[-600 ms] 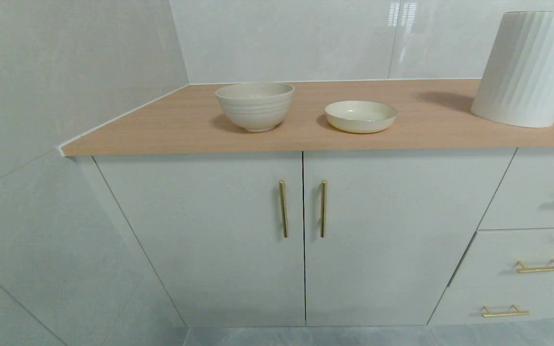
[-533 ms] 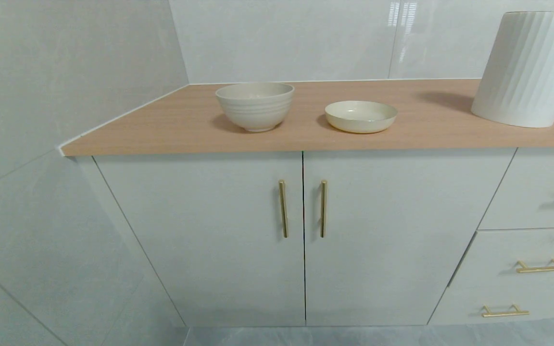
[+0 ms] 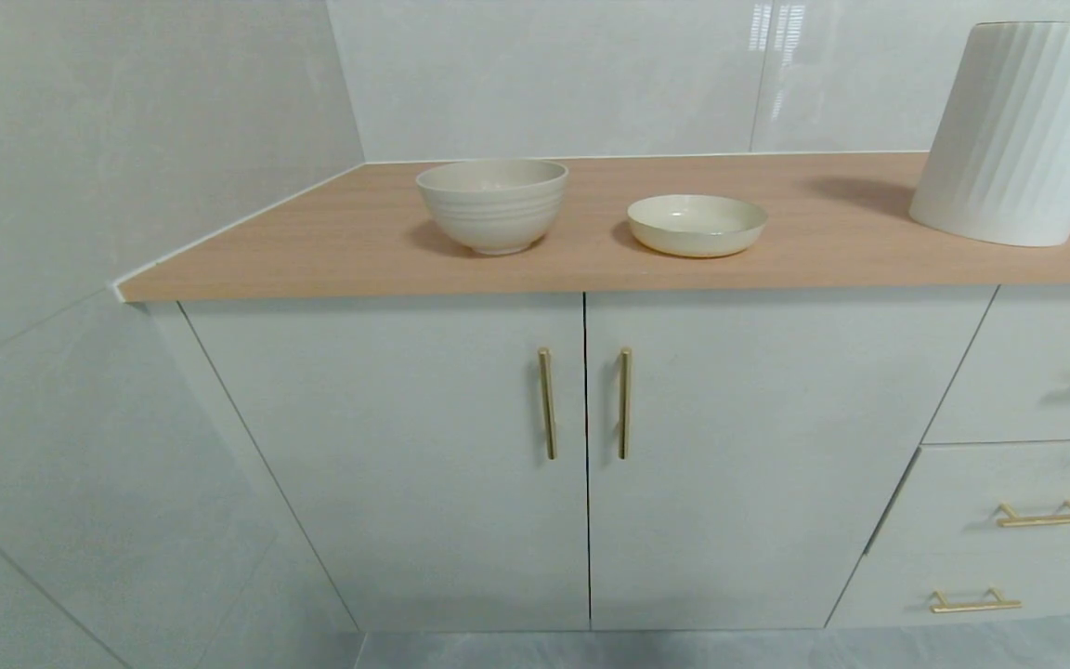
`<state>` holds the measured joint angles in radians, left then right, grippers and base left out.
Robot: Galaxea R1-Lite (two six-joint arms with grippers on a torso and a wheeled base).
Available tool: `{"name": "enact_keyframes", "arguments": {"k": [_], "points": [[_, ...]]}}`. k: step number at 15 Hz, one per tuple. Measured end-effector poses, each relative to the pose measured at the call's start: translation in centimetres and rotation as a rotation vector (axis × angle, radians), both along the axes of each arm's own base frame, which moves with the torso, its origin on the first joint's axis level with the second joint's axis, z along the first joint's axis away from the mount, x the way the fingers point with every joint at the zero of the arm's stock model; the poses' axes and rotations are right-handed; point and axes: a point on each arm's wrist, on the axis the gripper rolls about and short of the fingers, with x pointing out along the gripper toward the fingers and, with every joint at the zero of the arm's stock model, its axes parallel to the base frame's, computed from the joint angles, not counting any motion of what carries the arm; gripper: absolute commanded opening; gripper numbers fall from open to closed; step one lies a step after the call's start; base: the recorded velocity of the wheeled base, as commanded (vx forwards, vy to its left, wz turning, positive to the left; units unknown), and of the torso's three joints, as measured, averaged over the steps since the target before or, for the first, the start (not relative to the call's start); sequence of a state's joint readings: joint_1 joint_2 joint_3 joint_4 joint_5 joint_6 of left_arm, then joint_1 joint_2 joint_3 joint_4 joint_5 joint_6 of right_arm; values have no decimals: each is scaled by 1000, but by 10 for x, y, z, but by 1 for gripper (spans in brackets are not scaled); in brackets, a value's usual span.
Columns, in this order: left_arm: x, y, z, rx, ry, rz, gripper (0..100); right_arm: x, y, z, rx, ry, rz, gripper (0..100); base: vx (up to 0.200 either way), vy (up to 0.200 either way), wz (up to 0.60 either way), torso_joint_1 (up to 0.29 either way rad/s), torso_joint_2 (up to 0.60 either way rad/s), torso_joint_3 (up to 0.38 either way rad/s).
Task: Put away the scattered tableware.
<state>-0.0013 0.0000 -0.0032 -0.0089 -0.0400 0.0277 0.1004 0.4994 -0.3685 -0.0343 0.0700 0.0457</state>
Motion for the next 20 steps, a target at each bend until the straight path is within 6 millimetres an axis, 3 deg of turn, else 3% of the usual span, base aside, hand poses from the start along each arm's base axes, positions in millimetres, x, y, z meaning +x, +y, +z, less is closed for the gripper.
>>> {"name": "enact_keyframes", "arguments": {"k": [3, 5, 7, 9, 11, 16, 20], "points": [[0, 0, 0, 0, 0, 0, 100, 73, 15, 21, -9, 126, 97, 100, 0, 0, 0, 0, 0, 0], [0, 0, 0, 0, 0, 0, 100, 125, 34, 24, -15, 158, 161, 100, 0, 0, 0, 0, 0, 0], [0, 0, 0, 0, 0, 0, 100, 176, 61, 23, -17, 160, 235, 100, 0, 0, 0, 0, 0, 0], [0, 0, 0, 0, 0, 0, 100, 215, 97, 28, 16, 137, 345, 100, 0, 0, 0, 0, 0, 0], [0, 0, 0, 0, 0, 0, 100, 238, 123, 27, 48, 147, 484, 100, 0, 0, 0, 0, 0, 0], [0, 0, 0, 0, 0, -1, 100, 271, 159, 7, 98, 228, 590, 100, 0, 0, 0, 0, 0, 0], [0, 0, 0, 0, 0, 0, 100, 280, 184, -6, 144, 284, 641, 100, 0, 0, 0, 0, 0, 0]]}}
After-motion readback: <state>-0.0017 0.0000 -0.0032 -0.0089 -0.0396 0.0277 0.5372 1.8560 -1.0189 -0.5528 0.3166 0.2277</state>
